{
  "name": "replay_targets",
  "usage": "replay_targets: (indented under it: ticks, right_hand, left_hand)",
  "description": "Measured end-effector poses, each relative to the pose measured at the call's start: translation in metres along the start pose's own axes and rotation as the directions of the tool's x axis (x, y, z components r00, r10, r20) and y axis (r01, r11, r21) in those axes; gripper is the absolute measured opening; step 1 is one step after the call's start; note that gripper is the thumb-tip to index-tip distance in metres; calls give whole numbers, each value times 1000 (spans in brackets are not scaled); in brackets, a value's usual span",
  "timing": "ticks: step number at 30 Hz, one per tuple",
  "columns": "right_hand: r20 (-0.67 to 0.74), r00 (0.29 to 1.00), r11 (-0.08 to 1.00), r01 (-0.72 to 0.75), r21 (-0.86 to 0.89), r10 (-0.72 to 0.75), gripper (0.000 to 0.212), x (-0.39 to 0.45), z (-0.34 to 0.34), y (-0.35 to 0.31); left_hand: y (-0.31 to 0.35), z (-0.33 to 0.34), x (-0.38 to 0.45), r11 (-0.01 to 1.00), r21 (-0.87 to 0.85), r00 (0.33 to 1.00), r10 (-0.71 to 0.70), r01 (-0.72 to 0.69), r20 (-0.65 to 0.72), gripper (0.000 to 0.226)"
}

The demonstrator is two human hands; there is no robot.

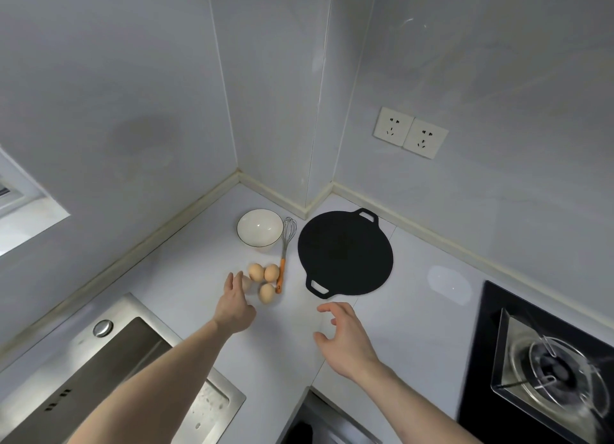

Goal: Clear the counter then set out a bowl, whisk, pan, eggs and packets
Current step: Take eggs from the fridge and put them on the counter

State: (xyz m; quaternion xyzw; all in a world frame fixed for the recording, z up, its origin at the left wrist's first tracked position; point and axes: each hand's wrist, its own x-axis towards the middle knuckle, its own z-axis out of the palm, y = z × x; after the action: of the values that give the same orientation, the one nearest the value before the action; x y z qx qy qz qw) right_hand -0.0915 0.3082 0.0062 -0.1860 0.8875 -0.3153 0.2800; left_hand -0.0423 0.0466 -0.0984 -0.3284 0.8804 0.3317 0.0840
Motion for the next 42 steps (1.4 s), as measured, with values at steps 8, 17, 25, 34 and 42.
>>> replay_targets:
  ticks: [8, 17, 25, 34, 42]
  right_hand:
    - [-24, 1000, 1000, 10, 12, -10, 45, -6, -5, 2]
    - [-55, 998, 1000, 8, 9, -7, 47, -35, -19, 21]
    - [-45, 999, 1000, -9, -9, 8, 46, -56, -27, 40]
    - [-75, 997, 1000, 2, 4, -2, 47, -50, -29, 33]
    - [-74, 997, 1000, -19, 12, 19, 47, -50, -27, 40]
  left_hand:
    - [-12, 3, -17, 999, -47, 1000, -18, 18, -6, 82]
    - [-27, 8, -42, 997, 47, 997, -65, 64, 36, 84]
    - [-13, -4, -35, 979, -47, 980, -199, 200, 16, 87]
    - [-10, -9, -30, 989, -8, 989, -150, 149, -12, 78]
    - [-10, -12, -33, 991, 36, 991, -130, 129, 22, 79]
